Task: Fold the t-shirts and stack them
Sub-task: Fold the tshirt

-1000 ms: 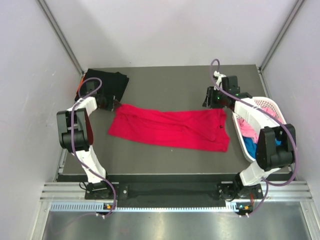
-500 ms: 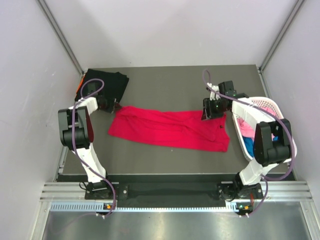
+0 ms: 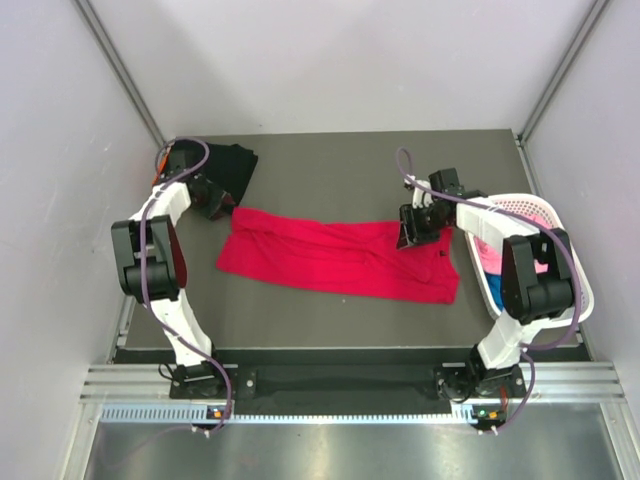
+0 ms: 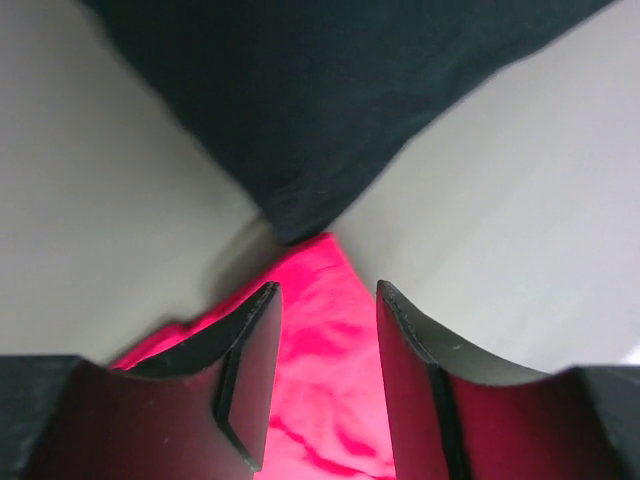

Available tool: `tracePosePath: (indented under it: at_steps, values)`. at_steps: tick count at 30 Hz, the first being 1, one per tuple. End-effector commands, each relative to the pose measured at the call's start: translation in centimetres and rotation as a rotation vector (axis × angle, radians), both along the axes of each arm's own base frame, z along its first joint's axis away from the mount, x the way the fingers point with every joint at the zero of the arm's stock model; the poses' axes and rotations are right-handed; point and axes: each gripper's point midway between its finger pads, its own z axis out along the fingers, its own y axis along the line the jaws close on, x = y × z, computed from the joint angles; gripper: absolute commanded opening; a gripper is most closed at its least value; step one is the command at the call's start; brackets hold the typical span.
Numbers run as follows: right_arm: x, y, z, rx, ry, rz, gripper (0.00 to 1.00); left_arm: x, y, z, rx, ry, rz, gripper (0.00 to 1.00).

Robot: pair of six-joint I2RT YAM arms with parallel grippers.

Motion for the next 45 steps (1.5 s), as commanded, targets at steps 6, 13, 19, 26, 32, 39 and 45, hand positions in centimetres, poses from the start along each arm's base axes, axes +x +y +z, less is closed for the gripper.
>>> tracePosePath:
  at_steps: [6,13,19,26,32,39,45]
  values:
    - [1.7,1.8,4.3,0.095,-0.138,-0.003,0.46,-7.9,5.5,3.6,0.333,0.095,0.056,0.43]
    - [1.8,2.5,5.1,0.139,-0.154,0.01,0.46,-12.5,1.9,0.4,0.192,0.081,0.001,0.43]
    - [1.3,2.2,5.1,0.144,-0.165,0.016,0.46,-15.5,1.2,-2.8,0.16,0.155,0.006,0.45]
    - [1.5,2.3,5.7,0.157,-0.18,0.014,0.46,-16.1,1.3,-5.6,0.147,0.207,0.044,0.45]
    - [1.6,2.1,6.2,0.159,-0.194,0.01,0.46,-17.8,2.9,-5.6,0.234,0.269,0.092,0.1]
    - [1.7,1.9,6.8,0.175,-0.199,-0.001,0.46,-22.9,3.2,-5.7,0.255,0.349,0.205,0.0]
    - [1.4,1.6,6.5,0.172,-0.197,-0.009,0.46,-24.1,3.2,-5.7,0.252,0.437,0.228,0.03]
